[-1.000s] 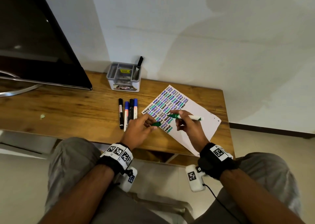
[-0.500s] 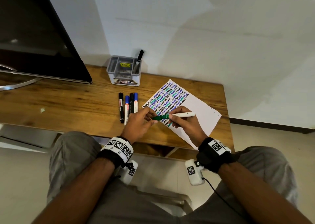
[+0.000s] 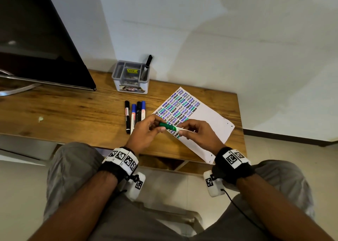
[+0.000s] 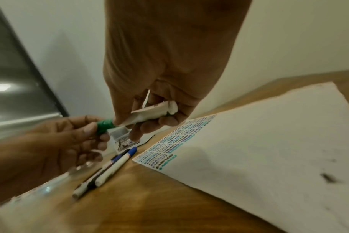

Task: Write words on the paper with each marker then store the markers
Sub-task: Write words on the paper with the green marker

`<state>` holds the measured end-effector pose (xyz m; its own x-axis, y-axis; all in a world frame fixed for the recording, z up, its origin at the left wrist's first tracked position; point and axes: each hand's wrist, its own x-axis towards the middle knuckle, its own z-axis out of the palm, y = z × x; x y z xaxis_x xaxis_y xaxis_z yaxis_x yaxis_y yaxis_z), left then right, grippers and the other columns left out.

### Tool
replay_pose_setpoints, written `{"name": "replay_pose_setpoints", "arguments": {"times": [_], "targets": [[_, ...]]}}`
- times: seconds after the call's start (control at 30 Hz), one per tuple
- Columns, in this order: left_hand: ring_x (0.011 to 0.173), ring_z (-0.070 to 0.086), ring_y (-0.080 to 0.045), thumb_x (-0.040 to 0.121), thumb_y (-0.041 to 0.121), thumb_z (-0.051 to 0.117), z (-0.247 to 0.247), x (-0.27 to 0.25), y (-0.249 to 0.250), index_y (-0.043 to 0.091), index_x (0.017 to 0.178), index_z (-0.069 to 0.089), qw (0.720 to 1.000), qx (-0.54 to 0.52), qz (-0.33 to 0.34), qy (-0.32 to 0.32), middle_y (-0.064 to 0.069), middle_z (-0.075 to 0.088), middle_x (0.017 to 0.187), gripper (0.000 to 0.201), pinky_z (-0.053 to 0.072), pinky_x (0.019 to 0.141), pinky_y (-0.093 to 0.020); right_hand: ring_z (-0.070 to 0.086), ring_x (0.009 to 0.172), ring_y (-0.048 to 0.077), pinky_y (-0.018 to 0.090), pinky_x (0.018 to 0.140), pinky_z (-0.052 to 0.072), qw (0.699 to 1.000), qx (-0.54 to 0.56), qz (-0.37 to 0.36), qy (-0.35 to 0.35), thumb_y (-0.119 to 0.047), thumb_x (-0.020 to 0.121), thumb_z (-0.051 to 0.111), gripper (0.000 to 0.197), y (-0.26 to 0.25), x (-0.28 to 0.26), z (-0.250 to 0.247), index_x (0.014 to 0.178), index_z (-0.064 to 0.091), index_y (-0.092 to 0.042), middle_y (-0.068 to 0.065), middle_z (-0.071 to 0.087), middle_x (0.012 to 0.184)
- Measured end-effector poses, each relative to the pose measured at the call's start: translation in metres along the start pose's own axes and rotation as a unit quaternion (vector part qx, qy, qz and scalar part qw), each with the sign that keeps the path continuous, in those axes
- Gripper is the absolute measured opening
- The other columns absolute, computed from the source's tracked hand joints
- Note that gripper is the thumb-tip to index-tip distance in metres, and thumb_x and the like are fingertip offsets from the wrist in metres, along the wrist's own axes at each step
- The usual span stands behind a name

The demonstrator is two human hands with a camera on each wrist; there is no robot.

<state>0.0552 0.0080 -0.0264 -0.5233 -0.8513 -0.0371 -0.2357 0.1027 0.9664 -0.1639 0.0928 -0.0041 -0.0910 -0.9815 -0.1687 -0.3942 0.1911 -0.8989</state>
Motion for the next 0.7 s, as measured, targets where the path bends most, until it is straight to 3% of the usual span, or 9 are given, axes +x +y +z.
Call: {"name": "replay_pose_setpoints", "arguments": {"times": [0.1,0.23,0.33,0.4,0.43,0.5,0.57,0.63,0.7], "targets": [[0.097,0.070,-0.010,0.087,0.007,0.072,0.000,0.000,0.004,0.017,0.103,0.067,1.000,-0.029,0.001,0.005,0.002,0.072,0.104,0.020,0.055,0.087,-0.027,0.062,0.108,0.014,0.029,0.086,0.054,0.996,-0.088,-0.013,-0.029,-0.031,0.097,0.065,0.022,-0.002,0.001,0.008,0.117,0.068,-0.020,-0.002,0.069,0.121],[0.099,0.067,-0.009,0.084,0.009,0.075,0.002,-0.001,0.006,0.019,0.104,0.068,0.999,0.001,0.036,-0.012,0.004,0.071,0.105,0.023,0.053,0.086,-0.024,0.054,0.117,0.015,0.038,0.101,0.048,0.992,-0.101,0.015,-0.074,-0.029,0.104,0.048,0.023,-0.011,0.001,0.021,0.111,0.066,-0.017,0.002,0.062,0.128],[0.095,0.064,-0.003,0.083,0.007,0.076,0.003,-0.003,0.011,0.014,0.102,0.069,0.997,0.028,0.075,-0.017,0.004,0.069,0.102,0.022,0.048,0.078,-0.012,0.054,0.120,0.014,0.042,0.110,0.043,0.994,-0.036,0.072,-0.069,-0.057,0.099,0.047,0.051,-0.016,0.003,0.031,0.099,0.072,-0.013,-0.003,0.065,0.123],[0.096,0.063,-0.003,0.080,0.006,0.078,0.003,-0.003,0.013,0.016,0.101,0.068,0.996,0.032,0.079,-0.031,0.005,0.069,0.102,0.025,0.046,0.077,-0.010,0.060,0.114,0.017,0.045,0.109,0.045,0.993,0.010,0.104,-0.057,-0.071,0.091,0.049,0.067,-0.020,0.006,0.037,0.106,0.071,-0.010,0.000,0.069,0.117],[0.096,0.064,-0.003,0.079,0.006,0.080,0.002,-0.003,0.013,0.019,0.102,0.067,0.996,0.031,0.076,-0.039,0.006,0.069,0.103,0.029,0.046,0.076,-0.010,0.061,0.114,0.018,0.042,0.109,0.046,0.991,0.043,0.113,-0.051,-0.068,0.091,0.051,0.062,-0.022,0.006,0.039,0.112,0.069,-0.013,0.001,0.069,0.119],[0.092,0.065,-0.005,0.075,0.008,0.083,0.001,-0.003,0.012,0.027,0.108,0.065,0.997,0.020,0.063,-0.044,0.009,0.070,0.104,0.042,0.048,0.075,-0.016,0.062,0.108,0.016,0.032,0.101,0.047,0.985,0.125,0.111,-0.050,-0.054,0.097,0.053,0.037,-0.024,0.007,0.042,0.121,0.063,-0.027,0.005,0.068,0.122],[0.088,0.065,-0.008,0.073,0.008,0.085,0.001,-0.002,0.012,0.030,0.116,0.062,0.998,0.009,0.056,-0.038,0.009,0.069,0.102,0.053,0.052,0.075,-0.024,0.057,0.084,0.015,0.026,0.078,0.045,0.977,0.182,0.104,-0.036,-0.045,0.101,0.052,0.026,-0.026,0.008,0.042,0.118,0.061,-0.028,0.008,0.067,0.097],[0.087,0.064,-0.008,0.078,0.007,0.081,0.001,-0.002,0.011,0.029,0.121,0.060,0.998,0.014,0.052,-0.031,0.009,0.068,0.098,0.053,0.052,0.074,-0.023,0.044,0.061,0.012,0.025,0.061,0.036,0.969,0.221,0.114,-0.015,-0.044,0.103,0.048,0.028,-0.025,0.007,0.041,0.106,0.060,-0.019,0.002,0.052,0.070],[0.087,0.062,-0.006,0.086,0.007,0.073,0.001,0.000,0.008,0.027,0.119,0.060,0.997,0.043,0.061,-0.024,0.008,0.067,0.096,0.040,0.048,0.073,-0.017,0.032,0.051,0.012,0.027,0.054,0.026,0.956,0.263,0.127,-0.013,-0.048,0.104,0.040,0.044,-0.023,0.006,0.039,0.081,0.055,-0.013,-0.002,0.041,0.057]]}}
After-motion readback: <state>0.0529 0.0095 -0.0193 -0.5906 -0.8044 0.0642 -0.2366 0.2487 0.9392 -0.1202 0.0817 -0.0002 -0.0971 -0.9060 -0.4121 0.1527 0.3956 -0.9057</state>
